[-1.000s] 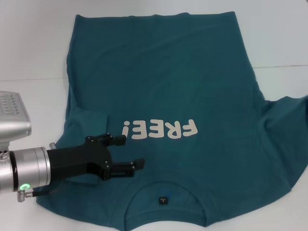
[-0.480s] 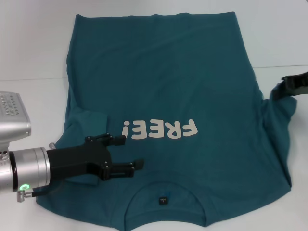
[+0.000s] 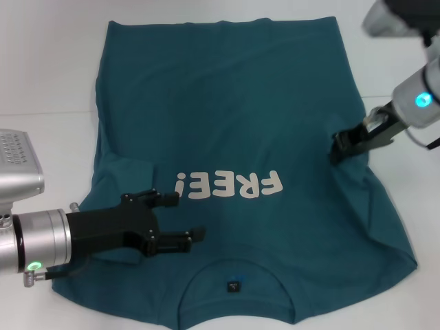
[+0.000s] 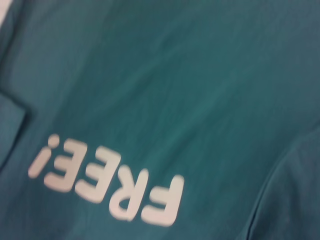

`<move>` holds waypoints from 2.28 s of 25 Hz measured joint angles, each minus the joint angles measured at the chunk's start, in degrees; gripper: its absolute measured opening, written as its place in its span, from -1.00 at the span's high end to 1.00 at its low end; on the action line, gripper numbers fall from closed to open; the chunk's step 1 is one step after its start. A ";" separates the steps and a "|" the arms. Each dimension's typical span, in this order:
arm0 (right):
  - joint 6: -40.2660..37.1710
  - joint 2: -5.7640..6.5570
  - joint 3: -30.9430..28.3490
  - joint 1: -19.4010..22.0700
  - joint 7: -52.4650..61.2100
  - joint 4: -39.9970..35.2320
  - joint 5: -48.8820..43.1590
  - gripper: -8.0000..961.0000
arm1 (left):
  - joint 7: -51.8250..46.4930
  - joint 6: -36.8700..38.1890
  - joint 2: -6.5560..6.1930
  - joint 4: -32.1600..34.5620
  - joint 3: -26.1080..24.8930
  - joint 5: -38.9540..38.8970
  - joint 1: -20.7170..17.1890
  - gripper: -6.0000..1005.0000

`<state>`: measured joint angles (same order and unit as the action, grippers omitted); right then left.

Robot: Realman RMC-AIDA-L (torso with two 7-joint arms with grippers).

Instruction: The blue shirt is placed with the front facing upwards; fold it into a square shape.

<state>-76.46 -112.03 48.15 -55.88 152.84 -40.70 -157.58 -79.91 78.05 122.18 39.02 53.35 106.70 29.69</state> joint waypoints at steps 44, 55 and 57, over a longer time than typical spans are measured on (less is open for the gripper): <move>-9.25 1.01 -11.20 26.34 -23.46 -8.19 37.20 -0.95 | -39.79 -4.05 -0.32 23.49 -6.83 16.46 -15.72 -0.82; -8.94 1.50 -11.24 25.65 -23.52 -6.99 37.14 -0.94 | -38.42 -8.60 -0.87 17.50 -8.34 17.88 -12.61 -0.79; -8.82 1.50 -11.24 25.64 -23.48 -6.95 37.14 -0.94 | -38.39 -9.12 -1.24 15.68 -8.36 17.89 -11.98 -0.79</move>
<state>-85.28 -110.53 36.91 -30.24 129.36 -47.66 -120.44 -118.30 68.92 120.94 54.70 44.99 124.59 17.72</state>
